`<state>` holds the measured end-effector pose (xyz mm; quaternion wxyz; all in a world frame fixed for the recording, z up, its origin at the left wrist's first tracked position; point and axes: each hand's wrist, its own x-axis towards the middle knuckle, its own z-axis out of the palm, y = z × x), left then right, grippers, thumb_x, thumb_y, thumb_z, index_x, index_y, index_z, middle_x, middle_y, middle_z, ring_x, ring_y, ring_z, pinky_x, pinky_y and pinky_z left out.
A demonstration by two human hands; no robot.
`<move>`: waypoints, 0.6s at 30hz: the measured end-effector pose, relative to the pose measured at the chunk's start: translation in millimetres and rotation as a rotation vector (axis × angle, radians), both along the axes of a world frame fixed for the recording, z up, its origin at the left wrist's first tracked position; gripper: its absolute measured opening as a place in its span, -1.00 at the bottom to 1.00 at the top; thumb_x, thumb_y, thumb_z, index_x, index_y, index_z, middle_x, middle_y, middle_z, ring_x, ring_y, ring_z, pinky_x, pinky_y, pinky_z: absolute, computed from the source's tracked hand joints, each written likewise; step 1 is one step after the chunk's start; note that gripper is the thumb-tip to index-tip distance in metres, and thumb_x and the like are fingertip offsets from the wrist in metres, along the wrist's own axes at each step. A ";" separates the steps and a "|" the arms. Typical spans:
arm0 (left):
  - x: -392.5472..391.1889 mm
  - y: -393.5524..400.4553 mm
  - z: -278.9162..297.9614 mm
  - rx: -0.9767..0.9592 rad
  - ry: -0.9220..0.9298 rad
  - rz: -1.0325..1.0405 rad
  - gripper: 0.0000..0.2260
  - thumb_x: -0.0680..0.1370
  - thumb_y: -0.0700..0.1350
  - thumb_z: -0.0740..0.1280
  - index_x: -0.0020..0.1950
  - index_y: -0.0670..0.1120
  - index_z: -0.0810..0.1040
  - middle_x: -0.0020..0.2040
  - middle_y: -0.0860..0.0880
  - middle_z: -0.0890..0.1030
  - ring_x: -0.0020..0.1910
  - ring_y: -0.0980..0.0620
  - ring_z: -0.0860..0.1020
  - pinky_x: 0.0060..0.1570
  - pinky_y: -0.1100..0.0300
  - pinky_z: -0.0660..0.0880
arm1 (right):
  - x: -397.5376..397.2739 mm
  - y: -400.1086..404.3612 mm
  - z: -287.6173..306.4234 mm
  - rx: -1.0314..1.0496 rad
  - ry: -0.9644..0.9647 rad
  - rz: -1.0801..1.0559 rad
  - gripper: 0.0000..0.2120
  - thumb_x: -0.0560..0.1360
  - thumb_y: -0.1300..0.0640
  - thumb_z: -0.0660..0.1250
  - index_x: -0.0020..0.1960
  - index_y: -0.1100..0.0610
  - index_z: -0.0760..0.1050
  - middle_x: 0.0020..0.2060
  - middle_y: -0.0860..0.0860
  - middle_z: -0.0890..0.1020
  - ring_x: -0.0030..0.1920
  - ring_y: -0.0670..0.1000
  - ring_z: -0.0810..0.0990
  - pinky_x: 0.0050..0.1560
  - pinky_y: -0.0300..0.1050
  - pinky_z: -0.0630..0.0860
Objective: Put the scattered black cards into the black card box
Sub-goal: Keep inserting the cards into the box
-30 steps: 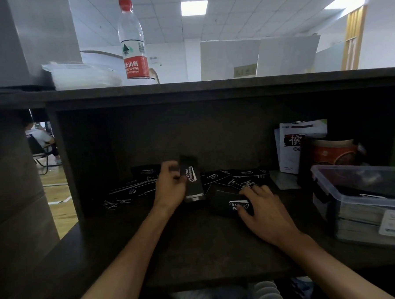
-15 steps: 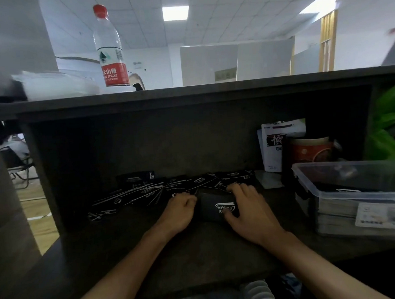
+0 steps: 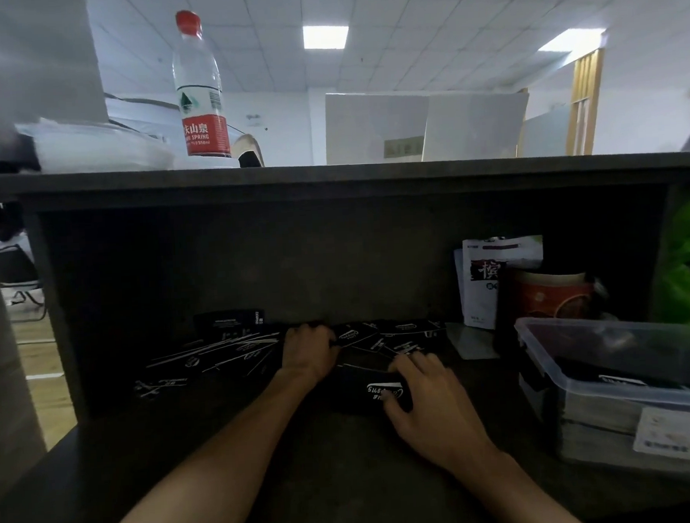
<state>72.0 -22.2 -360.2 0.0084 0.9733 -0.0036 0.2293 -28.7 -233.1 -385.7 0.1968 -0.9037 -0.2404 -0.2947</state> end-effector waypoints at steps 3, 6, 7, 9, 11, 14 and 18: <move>-8.9 -0.9 -0.7 -0.006 -0.078 -0.043 -0.82 0.58 -0.15 0.22 0.05 -0.04 0.61 0.04 -0.13 0.65 0.04 -0.16 0.60 0.03 0.05 0.48 | -1.4 0.2 1.0 -0.003 -0.006 -0.002 -0.77 0.53 -0.13 0.26 0.15 -0.13 0.37 0.06 -0.16 0.45 0.06 -0.14 0.37 0.11 -0.14 0.44; -19.6 4.7 6.7 -0.179 -0.166 -0.099 -0.81 0.58 -0.27 0.20 0.03 -0.12 0.59 -0.05 -0.18 0.65 -0.05 -0.19 0.63 -0.08 0.03 0.55 | -3.1 0.5 2.7 -0.001 -0.020 -0.003 -0.78 0.52 -0.12 0.25 0.13 -0.10 0.40 0.05 -0.14 0.48 0.06 -0.11 0.39 0.08 -0.09 0.45; -23.5 8.1 9.9 -0.277 -0.206 -0.126 -0.83 0.59 -0.26 0.21 -0.02 -0.13 0.60 -0.10 -0.15 0.66 -0.12 -0.14 0.64 -0.12 0.10 0.54 | -4.0 0.7 3.3 -0.001 -0.021 -0.004 -0.77 0.52 -0.11 0.25 0.13 -0.09 0.41 0.05 -0.13 0.48 0.07 -0.10 0.40 0.08 -0.08 0.45; -35.5 14.7 17.4 -0.476 -0.285 -0.158 -0.85 0.59 -0.20 0.28 -0.11 -0.09 0.62 -0.23 -0.01 0.64 -0.29 0.09 0.59 -0.28 0.39 0.44 | -5.9 0.9 4.0 -0.002 -0.017 -0.004 -0.76 0.52 -0.11 0.25 0.15 -0.08 0.41 0.06 -0.12 0.49 0.07 -0.09 0.40 0.08 -0.07 0.46; -48.5 20.7 23.8 -0.642 -0.364 -0.173 -0.90 0.56 -0.23 0.34 -0.09 -0.10 0.64 -0.22 0.05 0.61 -0.32 0.20 0.56 -0.29 0.50 0.40 | -7.5 0.9 4.9 -0.008 -0.011 -0.006 -0.77 0.52 -0.10 0.25 0.14 -0.08 0.41 0.06 -0.12 0.49 0.08 -0.09 0.40 0.08 -0.08 0.45; -63.5 25.5 26.6 -0.856 -0.387 -0.167 -0.78 0.49 -0.38 0.36 0.09 -0.20 0.61 -0.03 -0.07 0.59 -0.13 0.04 0.61 -0.06 0.32 0.47 | -9.8 1.3 6.7 -0.003 0.003 -0.005 -0.77 0.52 -0.10 0.27 0.14 -0.07 0.43 0.06 -0.12 0.49 0.09 -0.08 0.41 0.10 -0.07 0.47; -89.7 19.5 17.8 -1.197 -0.095 -0.271 -0.75 0.55 -0.38 0.28 0.10 -0.10 0.61 -0.02 -0.03 0.64 -0.08 0.16 0.61 -0.07 0.33 0.53 | -10.8 1.0 6.5 0.000 0.024 -0.015 -0.70 0.51 -0.11 0.30 0.21 -0.06 0.42 0.14 -0.11 0.44 0.15 -0.07 0.42 0.13 -0.11 0.49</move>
